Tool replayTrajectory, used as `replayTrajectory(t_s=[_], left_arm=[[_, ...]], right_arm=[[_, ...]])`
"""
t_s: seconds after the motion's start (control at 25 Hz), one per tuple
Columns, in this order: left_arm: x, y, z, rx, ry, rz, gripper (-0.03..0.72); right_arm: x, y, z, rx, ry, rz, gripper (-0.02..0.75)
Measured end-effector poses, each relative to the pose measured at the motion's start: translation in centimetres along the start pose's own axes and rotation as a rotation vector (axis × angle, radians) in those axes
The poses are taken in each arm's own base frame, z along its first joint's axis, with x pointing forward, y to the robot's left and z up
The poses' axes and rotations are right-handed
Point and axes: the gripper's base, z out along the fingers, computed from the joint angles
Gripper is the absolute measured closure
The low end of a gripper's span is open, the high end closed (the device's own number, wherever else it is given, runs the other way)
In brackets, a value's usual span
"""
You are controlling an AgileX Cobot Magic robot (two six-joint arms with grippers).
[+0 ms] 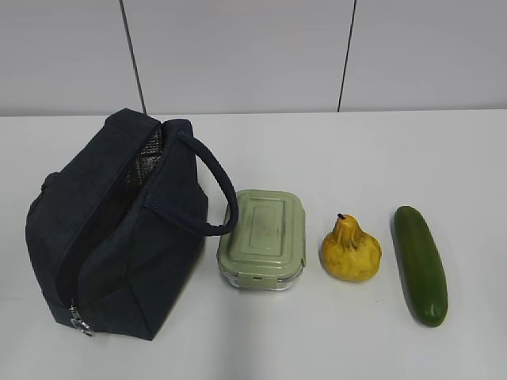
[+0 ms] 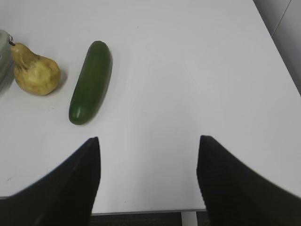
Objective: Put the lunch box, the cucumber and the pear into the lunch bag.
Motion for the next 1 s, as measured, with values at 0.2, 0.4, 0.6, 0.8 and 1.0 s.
replayTrajectory(t_s=[0.2,0.4,0.6,0.8,1.0], left_arm=[[0.0,0.0,0.0,0.0,0.0,0.0,0.512],[0.0,0.0,0.0,0.0,0.0,0.0,0.512],[0.0,0.0,0.0,0.0,0.0,0.0,0.512],[0.0,0.0,0.0,0.0,0.0,0.0,0.512],[0.0,-0.01,0.0,0.001,0.0,0.0,0.512]], right_arm=[[0.0,0.0,0.0,0.0,0.0,0.0,0.241],[0.0,0.0,0.0,0.0,0.0,0.0,0.241],[0.0,-0.01,0.0,0.002,0.0,-0.001,0.241],[-0.01,-0.1,0.0,0.011,-0.001,-0.005,0.241],[-0.23,0.11,-0.18,-0.014,-0.019,0.011,0.248]])
